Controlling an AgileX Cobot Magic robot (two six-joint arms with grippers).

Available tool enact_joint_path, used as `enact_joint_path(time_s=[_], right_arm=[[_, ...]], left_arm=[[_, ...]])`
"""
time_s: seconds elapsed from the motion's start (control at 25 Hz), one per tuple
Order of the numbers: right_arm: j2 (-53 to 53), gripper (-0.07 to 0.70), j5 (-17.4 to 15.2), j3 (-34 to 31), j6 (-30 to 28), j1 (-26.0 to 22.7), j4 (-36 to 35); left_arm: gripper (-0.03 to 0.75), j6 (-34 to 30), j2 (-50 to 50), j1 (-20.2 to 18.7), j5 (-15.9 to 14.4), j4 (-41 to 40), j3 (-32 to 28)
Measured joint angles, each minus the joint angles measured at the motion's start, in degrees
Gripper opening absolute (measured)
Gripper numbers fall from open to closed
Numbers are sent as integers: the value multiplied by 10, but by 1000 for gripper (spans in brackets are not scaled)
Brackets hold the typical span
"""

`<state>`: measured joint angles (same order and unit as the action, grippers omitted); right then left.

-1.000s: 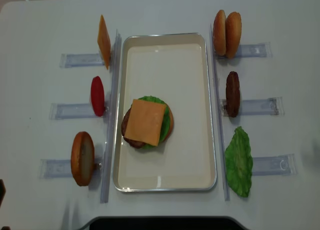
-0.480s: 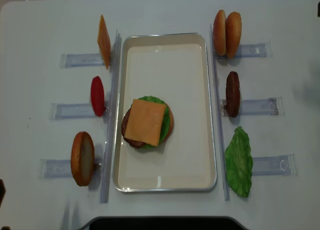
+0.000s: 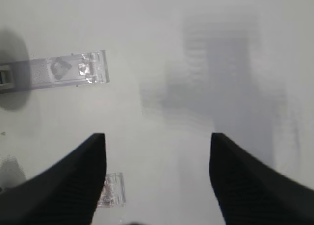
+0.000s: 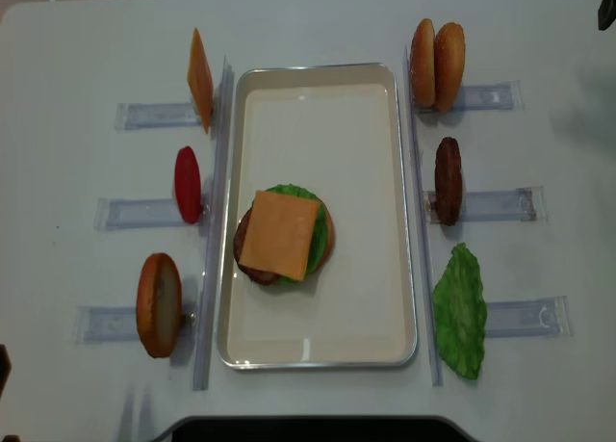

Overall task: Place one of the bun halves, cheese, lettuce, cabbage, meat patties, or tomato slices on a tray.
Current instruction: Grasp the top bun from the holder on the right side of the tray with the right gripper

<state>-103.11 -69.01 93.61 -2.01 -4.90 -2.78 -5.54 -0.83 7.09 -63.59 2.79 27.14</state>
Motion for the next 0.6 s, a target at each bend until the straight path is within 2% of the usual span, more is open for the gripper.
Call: enact_joint_path(time_s=[0.16, 0.4, 0.6], right_arm=[[-3, 434, -7, 22, 14, 44, 1], [-3, 434, -5, 56, 73, 187, 2], [-9, 434, 21, 61, 118, 293, 15]], left_arm=[[160, 0, 0, 0, 0, 0, 0], [160, 0, 0, 0, 0, 0, 0], [160, 0, 0, 0, 0, 0, 0]])
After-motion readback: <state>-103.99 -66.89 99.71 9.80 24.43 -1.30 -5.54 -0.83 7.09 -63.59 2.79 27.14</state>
